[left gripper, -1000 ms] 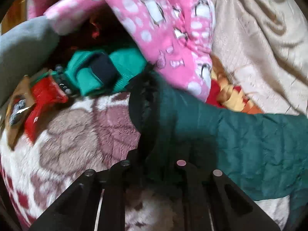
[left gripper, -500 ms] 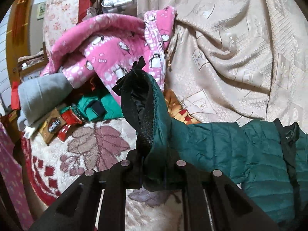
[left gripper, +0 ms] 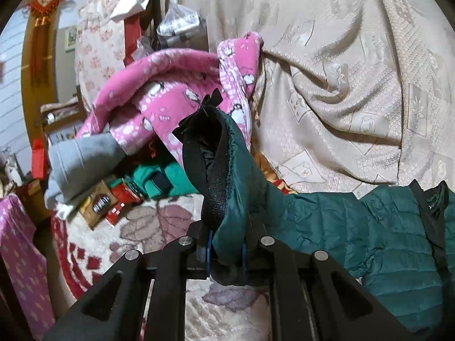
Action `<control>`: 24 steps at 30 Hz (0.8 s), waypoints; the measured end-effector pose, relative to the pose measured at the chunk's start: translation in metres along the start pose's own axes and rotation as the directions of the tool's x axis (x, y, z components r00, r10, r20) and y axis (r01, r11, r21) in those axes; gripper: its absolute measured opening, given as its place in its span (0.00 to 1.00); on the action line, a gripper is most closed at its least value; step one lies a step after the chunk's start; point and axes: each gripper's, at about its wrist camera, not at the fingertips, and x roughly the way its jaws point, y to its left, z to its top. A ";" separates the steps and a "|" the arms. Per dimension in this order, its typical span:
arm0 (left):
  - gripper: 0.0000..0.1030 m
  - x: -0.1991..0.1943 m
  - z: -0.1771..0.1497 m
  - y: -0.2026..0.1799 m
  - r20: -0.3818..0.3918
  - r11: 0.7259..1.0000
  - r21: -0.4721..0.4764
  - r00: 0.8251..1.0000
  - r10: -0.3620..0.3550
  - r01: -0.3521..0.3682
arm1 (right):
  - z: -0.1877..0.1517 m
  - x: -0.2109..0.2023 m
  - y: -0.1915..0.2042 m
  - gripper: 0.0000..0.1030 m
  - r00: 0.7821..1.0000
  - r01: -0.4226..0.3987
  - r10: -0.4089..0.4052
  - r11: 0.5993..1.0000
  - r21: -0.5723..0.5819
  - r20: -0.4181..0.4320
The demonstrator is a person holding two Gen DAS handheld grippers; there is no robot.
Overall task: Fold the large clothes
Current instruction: 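Lift the gripped jacket edge upward with the left tool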
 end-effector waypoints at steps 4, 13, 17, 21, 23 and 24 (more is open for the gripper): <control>0.00 -0.010 0.000 -0.003 0.057 1.000 0.016 0.998 0.017 -0.018 | 0.000 0.000 0.000 1.00 1.000 0.000 0.000 1.000 0.000 0.000; 0.00 -0.010 0.001 -0.007 0.056 1.000 0.021 0.998 0.012 -0.013 | 0.000 0.000 0.000 1.00 1.000 0.000 0.000 1.000 0.000 0.001; 0.00 -0.010 0.000 -0.007 0.053 1.000 0.023 0.998 0.013 -0.015 | -0.001 0.000 0.000 1.00 1.000 0.000 0.000 1.000 0.000 0.001; 0.00 -0.009 0.000 -0.007 0.045 1.000 0.025 0.999 0.015 -0.016 | 0.000 0.000 0.000 1.00 1.000 0.000 0.000 1.000 -0.002 -0.003; 0.00 -0.008 0.000 -0.009 0.038 1.000 0.029 0.999 0.011 -0.012 | 0.002 0.001 0.000 1.00 1.000 0.000 -0.001 1.000 -0.010 -0.015; 0.00 -0.007 0.000 -0.011 0.031 0.999 0.031 0.999 0.007 -0.008 | 0.003 0.000 0.000 1.00 1.000 0.001 -0.001 1.000 -0.012 -0.021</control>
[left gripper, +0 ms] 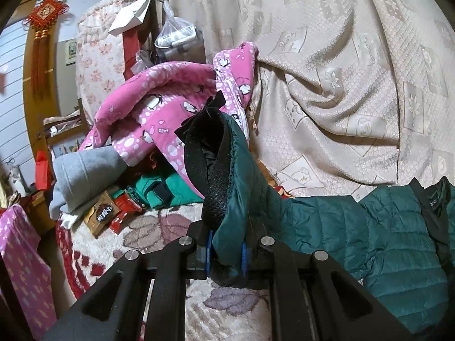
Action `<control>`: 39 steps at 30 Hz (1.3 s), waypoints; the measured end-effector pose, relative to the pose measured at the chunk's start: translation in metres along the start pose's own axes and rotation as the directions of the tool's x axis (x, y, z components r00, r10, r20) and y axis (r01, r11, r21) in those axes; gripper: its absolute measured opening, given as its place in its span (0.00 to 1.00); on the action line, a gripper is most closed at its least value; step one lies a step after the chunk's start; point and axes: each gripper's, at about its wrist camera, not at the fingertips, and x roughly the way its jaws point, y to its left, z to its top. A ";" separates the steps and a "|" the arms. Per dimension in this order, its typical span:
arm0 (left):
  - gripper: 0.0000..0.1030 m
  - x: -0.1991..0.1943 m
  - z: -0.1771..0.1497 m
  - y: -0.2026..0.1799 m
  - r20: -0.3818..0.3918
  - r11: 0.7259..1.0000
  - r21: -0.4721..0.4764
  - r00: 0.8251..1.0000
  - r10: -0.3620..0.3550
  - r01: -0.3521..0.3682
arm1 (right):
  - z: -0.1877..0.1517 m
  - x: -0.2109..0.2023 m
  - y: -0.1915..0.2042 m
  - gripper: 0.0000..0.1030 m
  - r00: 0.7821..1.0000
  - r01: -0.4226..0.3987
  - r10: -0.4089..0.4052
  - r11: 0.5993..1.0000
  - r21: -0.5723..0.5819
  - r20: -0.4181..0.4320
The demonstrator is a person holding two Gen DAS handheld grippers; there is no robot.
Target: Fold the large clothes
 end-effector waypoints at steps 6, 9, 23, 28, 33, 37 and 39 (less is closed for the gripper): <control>0.00 -0.001 0.003 -0.010 -0.008 1.000 0.000 1.000 -0.019 0.019 | 0.007 -0.009 -0.003 1.00 1.000 -0.005 0.005 1.000 -0.015 0.008; 0.00 -0.004 0.005 -0.020 -0.006 1.000 0.008 1.000 -0.030 0.030 | 0.007 -0.023 -0.010 1.00 0.998 0.026 -0.026 1.000 -0.008 0.063; 0.00 -0.048 0.024 -0.101 0.034 0.990 0.073 0.992 -0.124 0.121 | -0.020 -0.061 -0.077 1.00 0.988 0.139 -0.144 0.988 0.072 0.063; 0.00 -0.068 0.029 -0.135 0.044 0.984 0.098 0.987 -0.156 0.151 | -0.027 -0.058 -0.094 1.00 0.985 0.162 -0.167 0.982 0.100 0.039; 0.00 -0.084 0.033 -0.175 0.022 0.969 0.123 0.975 -0.220 0.215 | -0.027 -0.062 -0.105 1.00 0.987 0.146 -0.155 0.976 0.159 0.043; 0.00 -0.092 0.038 -0.221 -0.018 0.923 0.127 0.931 -0.364 0.364 | -0.030 -0.061 -0.106 1.00 0.990 0.131 -0.137 0.979 0.155 0.031; 0.00 -0.090 0.039 -0.244 -0.056 0.892 0.119 0.900 -0.433 0.437 | -0.032 -0.062 -0.107 1.00 0.990 0.132 -0.137 0.981 0.144 0.025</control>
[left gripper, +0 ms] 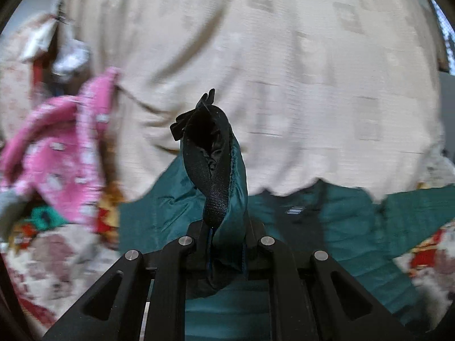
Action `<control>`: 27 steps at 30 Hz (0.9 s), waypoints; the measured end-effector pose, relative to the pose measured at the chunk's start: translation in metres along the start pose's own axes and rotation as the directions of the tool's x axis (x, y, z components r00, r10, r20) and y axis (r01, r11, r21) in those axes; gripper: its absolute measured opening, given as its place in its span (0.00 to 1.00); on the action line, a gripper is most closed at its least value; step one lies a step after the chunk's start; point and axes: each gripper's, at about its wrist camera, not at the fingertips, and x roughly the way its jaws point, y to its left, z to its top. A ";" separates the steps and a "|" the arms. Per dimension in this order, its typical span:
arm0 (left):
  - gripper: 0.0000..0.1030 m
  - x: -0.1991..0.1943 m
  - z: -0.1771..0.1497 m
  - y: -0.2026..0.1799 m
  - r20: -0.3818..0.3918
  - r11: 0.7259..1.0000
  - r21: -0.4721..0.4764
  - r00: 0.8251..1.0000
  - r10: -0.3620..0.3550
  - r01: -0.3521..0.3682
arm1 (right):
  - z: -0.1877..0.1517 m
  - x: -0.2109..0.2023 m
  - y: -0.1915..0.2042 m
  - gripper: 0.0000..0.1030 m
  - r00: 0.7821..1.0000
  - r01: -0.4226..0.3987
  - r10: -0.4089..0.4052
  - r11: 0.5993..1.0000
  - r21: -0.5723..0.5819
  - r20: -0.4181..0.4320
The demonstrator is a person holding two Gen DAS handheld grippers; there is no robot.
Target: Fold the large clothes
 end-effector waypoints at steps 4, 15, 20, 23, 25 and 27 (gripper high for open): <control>0.00 0.027 0.005 -0.051 -0.063 0.981 -0.010 0.979 -0.193 0.193 | -0.007 0.005 -0.009 1.00 0.999 0.017 -0.017 1.000 0.000 -0.045; 0.00 0.106 -0.038 -0.194 -0.274 0.865 -0.025 0.829 -0.488 0.501 | -0.014 0.014 -0.024 1.00 0.980 0.180 -0.184 0.982 -0.055 -0.081; 0.06 0.141 -0.069 -0.230 -0.352 0.848 -0.035 0.788 -0.505 0.528 | -0.014 0.015 -0.021 1.00 0.984 0.153 -0.160 0.984 -0.086 -0.083; 0.14 0.154 -0.081 -0.238 -0.409 0.838 -0.065 0.752 -0.517 0.541 | -0.014 0.015 -0.021 1.00 0.986 0.140 -0.148 0.986 -0.094 -0.082; 0.18 0.155 -0.085 -0.240 -0.447 0.822 -0.087 0.715 -0.537 0.563 | -0.013 0.016 -0.023 1.00 0.987 0.129 -0.136 0.988 -0.081 -0.087; 0.23 0.147 -0.084 -0.240 -0.453 0.801 -0.095 0.691 -0.564 0.591 | -0.012 0.015 -0.025 1.00 0.987 0.129 -0.134 0.989 -0.069 -0.085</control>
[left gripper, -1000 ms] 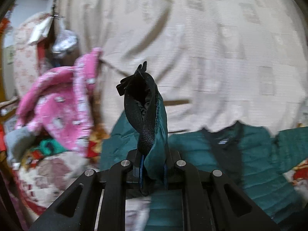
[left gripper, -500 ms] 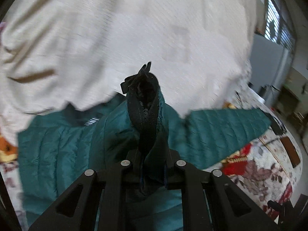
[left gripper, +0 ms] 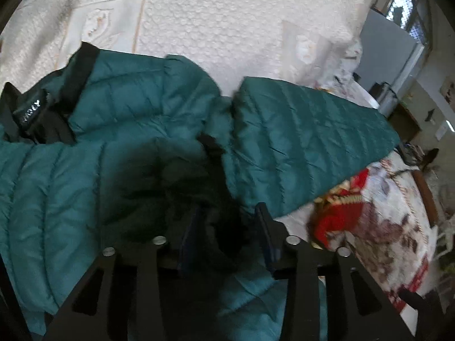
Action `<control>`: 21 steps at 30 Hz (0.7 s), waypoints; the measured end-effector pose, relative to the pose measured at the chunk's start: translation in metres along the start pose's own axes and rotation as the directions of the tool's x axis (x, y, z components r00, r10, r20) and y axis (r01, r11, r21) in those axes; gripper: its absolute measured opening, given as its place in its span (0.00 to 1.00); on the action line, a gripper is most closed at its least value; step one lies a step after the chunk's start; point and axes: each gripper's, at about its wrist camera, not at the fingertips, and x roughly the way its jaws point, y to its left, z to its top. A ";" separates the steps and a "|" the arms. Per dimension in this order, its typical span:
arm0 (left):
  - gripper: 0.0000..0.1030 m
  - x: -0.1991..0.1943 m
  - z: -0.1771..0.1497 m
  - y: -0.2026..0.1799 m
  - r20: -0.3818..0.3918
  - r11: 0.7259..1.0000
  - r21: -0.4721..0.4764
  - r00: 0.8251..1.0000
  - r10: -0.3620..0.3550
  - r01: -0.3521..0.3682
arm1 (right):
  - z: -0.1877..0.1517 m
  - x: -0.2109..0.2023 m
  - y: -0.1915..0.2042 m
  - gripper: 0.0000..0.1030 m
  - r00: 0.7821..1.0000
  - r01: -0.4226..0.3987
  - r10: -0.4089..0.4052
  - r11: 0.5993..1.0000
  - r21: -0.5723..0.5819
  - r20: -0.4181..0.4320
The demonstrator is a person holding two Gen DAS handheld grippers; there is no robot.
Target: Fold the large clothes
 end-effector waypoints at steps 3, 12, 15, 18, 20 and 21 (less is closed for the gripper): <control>0.24 -0.025 -0.003 -0.002 0.034 1.000 0.017 0.999 -0.009 0.009 | 0.000 -0.003 0.001 1.00 1.000 0.008 -0.008 1.000 0.001 0.007; 0.24 -0.138 -0.033 0.058 0.176 0.958 -0.025 0.942 0.286 -0.286 | 0.018 -0.021 0.011 1.00 0.999 -0.023 0.018 0.996 0.090 0.050; 0.24 -0.166 -0.052 0.083 0.207 0.919 -0.034 0.897 0.391 -0.392 | 0.029 -0.027 0.022 1.00 0.997 -0.021 0.012 0.991 0.130 0.071; 0.24 -0.180 -0.065 0.107 0.217 0.896 -0.066 0.870 0.443 -0.440 | 0.044 -0.030 0.038 1.00 0.996 -0.019 0.005 0.987 0.157 0.087; 0.24 -0.184 -0.069 0.123 0.231 0.880 -0.089 0.849 0.475 -0.467 | 0.055 -0.032 0.050 1.00 0.994 -0.001 -0.015 0.989 0.150 0.105; 0.24 -0.186 -0.070 0.129 0.237 0.877 -0.099 0.845 0.480 -0.471 | 0.065 -0.031 0.057 1.00 0.994 0.002 -0.017 0.989 0.147 0.104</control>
